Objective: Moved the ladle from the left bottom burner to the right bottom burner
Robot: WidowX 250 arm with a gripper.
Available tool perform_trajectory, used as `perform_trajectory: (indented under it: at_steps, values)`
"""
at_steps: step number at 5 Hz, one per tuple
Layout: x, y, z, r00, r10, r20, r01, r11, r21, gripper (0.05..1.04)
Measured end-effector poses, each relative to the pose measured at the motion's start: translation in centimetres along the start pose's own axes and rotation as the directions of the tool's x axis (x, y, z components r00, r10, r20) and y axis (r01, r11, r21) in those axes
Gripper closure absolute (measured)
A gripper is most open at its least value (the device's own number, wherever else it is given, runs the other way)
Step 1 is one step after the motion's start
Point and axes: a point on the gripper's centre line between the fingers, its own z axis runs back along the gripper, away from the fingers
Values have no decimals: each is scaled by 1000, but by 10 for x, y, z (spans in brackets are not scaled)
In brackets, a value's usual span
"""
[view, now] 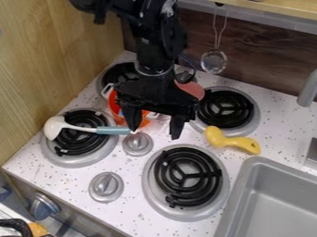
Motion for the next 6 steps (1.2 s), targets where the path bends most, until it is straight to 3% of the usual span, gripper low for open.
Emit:
perform_trajectory:
  at_steps: [1,2,3,4,5,6]
  values:
    - [-3,0,-5,1000,-12,-18,12,1000,3,83]
    - [7,17,-11,979,-206,7,206,979,-8,83]
    - [18,33,-15,915,-399,57,401,916,-26,83]
    - [31,58,-27,790,-608,78,612,789,-46,83]
    - [41,76,-39,690,-718,85,723,689,-48,83]
    - [45,87,-51,635,-769,74,772,634,-39,83]
